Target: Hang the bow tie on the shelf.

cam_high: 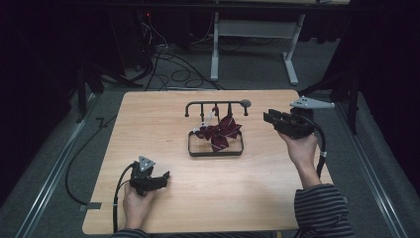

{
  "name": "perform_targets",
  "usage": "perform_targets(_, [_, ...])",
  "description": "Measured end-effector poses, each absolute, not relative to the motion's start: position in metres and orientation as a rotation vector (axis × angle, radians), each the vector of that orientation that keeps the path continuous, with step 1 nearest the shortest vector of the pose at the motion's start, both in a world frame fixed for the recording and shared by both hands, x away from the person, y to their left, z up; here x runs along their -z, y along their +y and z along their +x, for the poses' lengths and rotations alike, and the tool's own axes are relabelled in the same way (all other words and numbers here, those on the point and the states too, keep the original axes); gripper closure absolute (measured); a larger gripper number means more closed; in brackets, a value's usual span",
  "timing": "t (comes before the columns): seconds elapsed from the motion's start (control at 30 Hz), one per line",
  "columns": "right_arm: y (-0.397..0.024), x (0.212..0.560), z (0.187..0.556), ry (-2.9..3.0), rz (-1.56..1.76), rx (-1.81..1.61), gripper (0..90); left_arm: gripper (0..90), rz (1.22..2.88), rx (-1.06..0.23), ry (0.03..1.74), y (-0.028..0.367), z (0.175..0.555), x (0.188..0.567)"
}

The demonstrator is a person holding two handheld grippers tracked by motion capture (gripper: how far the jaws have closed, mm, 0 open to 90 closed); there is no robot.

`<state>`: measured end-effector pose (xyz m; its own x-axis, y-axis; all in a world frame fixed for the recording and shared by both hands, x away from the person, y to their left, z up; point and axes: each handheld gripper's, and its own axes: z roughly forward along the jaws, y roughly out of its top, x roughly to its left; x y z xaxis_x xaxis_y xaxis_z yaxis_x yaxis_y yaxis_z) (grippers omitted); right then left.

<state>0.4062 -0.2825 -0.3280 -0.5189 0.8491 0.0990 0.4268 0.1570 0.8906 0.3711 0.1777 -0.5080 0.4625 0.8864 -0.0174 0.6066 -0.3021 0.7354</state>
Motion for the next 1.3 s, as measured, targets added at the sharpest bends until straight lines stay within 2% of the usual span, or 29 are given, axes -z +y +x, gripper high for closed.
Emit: perform_targets(1.3, [-0.325, 0.353, 0.36, 1.939, 1.287, -1.324, 69.5, 20.7, 2.026, -0.523, 1.239, 0.178, 0.371, 0.508])
